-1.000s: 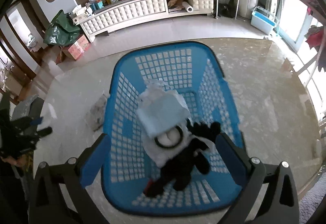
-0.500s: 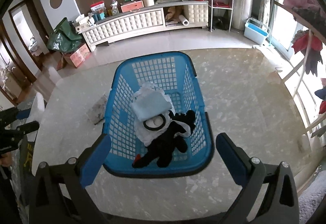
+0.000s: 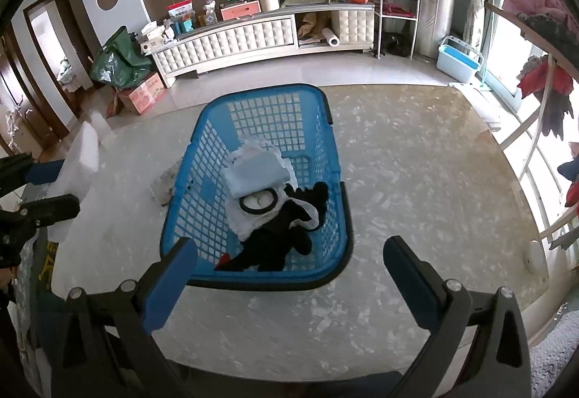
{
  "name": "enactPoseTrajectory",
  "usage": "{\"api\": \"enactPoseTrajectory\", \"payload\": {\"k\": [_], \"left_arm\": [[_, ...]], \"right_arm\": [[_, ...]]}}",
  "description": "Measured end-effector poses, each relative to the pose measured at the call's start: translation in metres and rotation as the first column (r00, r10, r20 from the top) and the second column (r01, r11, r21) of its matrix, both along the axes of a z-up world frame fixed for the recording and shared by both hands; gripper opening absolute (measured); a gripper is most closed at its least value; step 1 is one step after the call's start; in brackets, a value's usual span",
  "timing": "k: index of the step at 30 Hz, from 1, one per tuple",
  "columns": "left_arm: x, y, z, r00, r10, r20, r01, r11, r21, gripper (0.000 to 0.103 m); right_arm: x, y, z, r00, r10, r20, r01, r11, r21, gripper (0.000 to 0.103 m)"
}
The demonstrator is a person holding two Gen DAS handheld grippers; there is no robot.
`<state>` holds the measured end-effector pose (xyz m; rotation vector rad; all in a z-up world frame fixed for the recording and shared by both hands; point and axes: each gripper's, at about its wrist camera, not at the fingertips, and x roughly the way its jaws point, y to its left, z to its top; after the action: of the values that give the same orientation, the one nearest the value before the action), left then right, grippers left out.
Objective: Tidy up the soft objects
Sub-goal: 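Carry the white foam pad with the left gripper over the basket, then lower the white pad into the basket and open the left gripper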
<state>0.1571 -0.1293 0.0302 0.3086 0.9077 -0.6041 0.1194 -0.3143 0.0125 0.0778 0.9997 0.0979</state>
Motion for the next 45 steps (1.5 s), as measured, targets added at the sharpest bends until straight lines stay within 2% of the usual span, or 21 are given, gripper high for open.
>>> {"api": "enactPoseTrajectory", "payload": {"k": [12,17,25,30,36,40,45], "left_arm": [[0.028,-0.051,-0.026,0.997,-0.057,-0.051,0.058,0.998,0.024,0.048],[0.040,-0.068,-0.042,0.994,-0.071,-0.077,0.075,0.996,0.048,0.048],[0.060,-0.084,-0.069,0.990,-0.073,-0.119,0.083,0.993,0.078,0.048],[0.071,-0.095,-0.090,0.984,-0.093,-0.152,0.108,0.990,0.091,0.049],[0.084,-0.103,-0.112,0.978,-0.092,-0.187,0.113,0.988,0.105,0.049],[0.087,-0.113,-0.121,0.982,-0.100,-0.159,0.128,0.976,0.175,0.049],[0.092,-0.118,-0.128,0.974,-0.110,-0.196,0.148,0.970,0.191,0.049]], "right_arm": [[0.002,-0.024,-0.013,0.999,-0.034,0.012,0.034,0.999,-0.014,0.103],[0.007,-0.030,-0.024,1.000,-0.017,-0.017,0.017,1.000,0.009,0.103],[0.015,-0.036,-0.042,0.998,-0.005,-0.065,0.008,0.999,0.045,0.103],[0.017,-0.047,-0.045,0.998,-0.040,-0.054,0.044,0.997,0.070,0.103],[0.020,-0.050,-0.050,0.997,-0.028,-0.075,0.033,0.997,0.067,0.103],[0.022,-0.051,-0.053,0.996,-0.029,-0.087,0.035,0.997,0.072,0.103],[0.022,-0.054,-0.054,0.996,-0.031,-0.087,0.040,0.995,0.097,0.103]]}}
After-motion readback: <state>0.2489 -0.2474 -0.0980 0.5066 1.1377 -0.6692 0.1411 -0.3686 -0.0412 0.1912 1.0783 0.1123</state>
